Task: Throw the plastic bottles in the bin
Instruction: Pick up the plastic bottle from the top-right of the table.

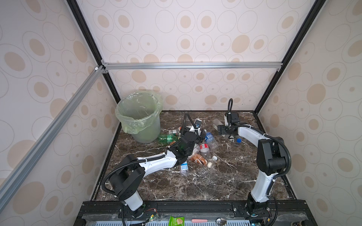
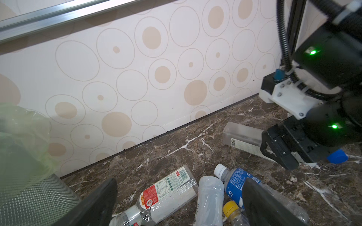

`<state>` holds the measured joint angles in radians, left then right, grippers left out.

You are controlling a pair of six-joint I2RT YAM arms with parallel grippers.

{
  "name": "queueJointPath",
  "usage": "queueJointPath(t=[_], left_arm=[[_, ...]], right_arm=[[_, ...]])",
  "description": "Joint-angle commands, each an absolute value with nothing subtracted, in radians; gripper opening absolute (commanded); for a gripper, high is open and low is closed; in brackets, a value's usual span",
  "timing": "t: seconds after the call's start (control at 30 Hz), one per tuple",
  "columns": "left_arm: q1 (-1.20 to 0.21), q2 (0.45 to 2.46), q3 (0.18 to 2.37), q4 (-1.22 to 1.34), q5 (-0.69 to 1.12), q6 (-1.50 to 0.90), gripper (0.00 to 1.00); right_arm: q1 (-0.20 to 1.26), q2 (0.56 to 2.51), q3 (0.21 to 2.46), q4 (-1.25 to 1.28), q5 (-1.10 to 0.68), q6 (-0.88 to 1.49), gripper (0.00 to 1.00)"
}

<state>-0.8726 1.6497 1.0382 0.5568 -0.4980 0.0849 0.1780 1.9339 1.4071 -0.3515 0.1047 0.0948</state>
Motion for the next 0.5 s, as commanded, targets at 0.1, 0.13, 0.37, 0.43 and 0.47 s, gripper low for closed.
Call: queueJointPath(t=[0.1,0.13,0.37,0.43,0.47], left_arm=[[-0.877,1.738,1.195,0.365,-0.437,0.082,0.99],[-0.877,1.752,1.217,0.335,-0.449,0.069,0.99],[-0.875,1.801,1.333,0.164,-0.422,-0.032,0.99],[-0.865,1.795,1.343,0.147,-0.375,-0.068,0.99],[-0.858,1.793,1.348,0.141,-0.358,-0.089,0.99]], right_arm=[[0.184,2.028,1.489,-0.429,0.174,0.004,0.94],[0.184,2.041,1.502,-0.436,0.188,-0.001,0.94],[0.184,2.124,1.582,-0.49,0.174,-0.027,0.83],[0.183,2.14,1.602,-0.509,0.175,-0.024,0.78],[0.184,2.144,1.607,-0.51,0.179,-0.022,0.74]])
